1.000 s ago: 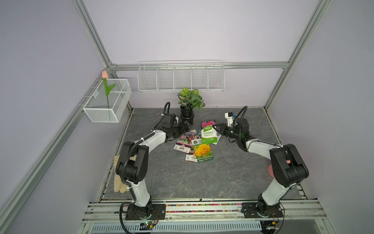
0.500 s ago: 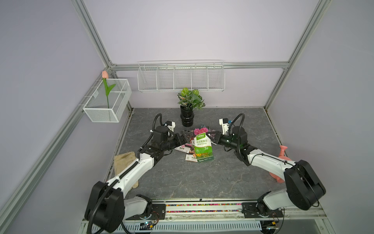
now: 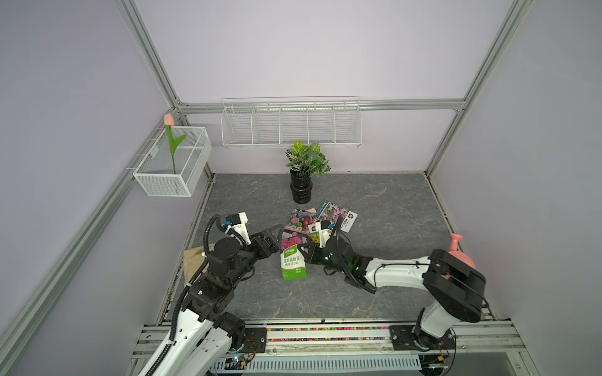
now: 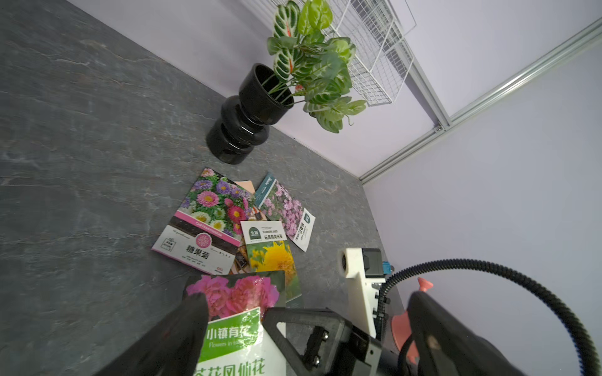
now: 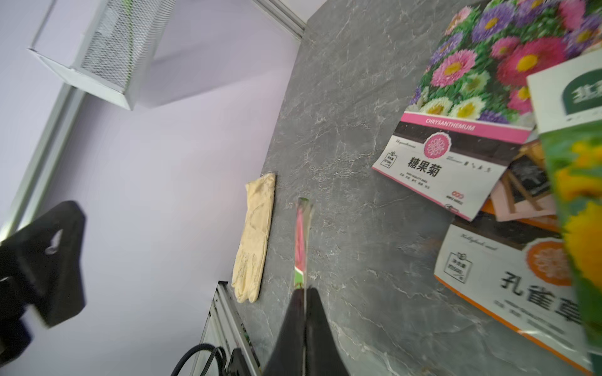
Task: Arrange the seed packets in a row
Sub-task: Place the seed packet at the center of the board.
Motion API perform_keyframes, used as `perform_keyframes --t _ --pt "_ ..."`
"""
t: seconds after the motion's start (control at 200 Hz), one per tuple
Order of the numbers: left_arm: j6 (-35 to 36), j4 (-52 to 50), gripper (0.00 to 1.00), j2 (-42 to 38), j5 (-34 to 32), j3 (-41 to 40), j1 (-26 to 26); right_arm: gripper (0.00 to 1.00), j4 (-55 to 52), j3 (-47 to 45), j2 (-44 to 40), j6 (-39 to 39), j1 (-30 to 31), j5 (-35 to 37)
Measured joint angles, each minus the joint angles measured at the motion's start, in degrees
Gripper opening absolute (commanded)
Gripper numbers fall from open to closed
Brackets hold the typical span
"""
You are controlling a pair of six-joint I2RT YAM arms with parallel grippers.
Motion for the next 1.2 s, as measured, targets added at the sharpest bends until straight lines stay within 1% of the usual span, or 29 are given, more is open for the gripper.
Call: perform_keyframes --t 0.1,0.195,0.42,0.595,0.74,0.775,0.8,0.91,1.065,1.11,1.2 --pt "0.04 -4.72 0.98 -1.73 -3.26 0.66 0.00 0.07 0.46 6.49 6.84 3.06 3.34 4.44" --pt "0.11 -9.01 0.98 -2.69 -6.19 2.40 0.00 0.07 1.27 12.90 12.44 5.77 5.38 6.67" --pt "0.79 -15.93 0.98 -2.62 -11.21 6.78 0.00 0.07 3.65 24.28 24.17 13.53 6.05 7.21" --pt "1.84 -19.41 0.98 -3.04 -14.60 6.82 0.00 0.07 4.35 28.85 31.43 18.05 5.95 5.84" --pt "2.03 -21.55 0.98 -4.17 -17.07 6.82 0.00 0.07 5.20 29.46 34.36 21.22 5.55 4.37" --pt "2.01 -21.88 0.98 -4.24 -17.51 6.82 0.00 0.10 5.53 29.46 34.77 21.86 5.33 4.13" --pt "2.03 -22.10 0.98 -4.24 -17.73 6.82 0.00 0.14 5.66 29.44 35.08 22.14 5.16 3.98" --pt "1.99 -22.23 0.98 -4.15 -17.90 6.80 0.00 0.39 5.97 29.20 35.56 23.61 4.37 3.48" --pt "1.90 -22.14 0.98 -3.96 -17.88 6.47 0.00 0.55 6.99 27.87 35.30 23.10 3.72 2.84" --pt "1.70 -22.01 0.98 -3.91 -17.86 6.27 0.00 0.61 7.34 27.28 34.80 22.99 3.65 2.91" --pt "1.20 -21.68 0.98 -3.91 -17.68 5.35 0.00 0.66 6.36 25.22 32.48 21.86 3.48 2.56"
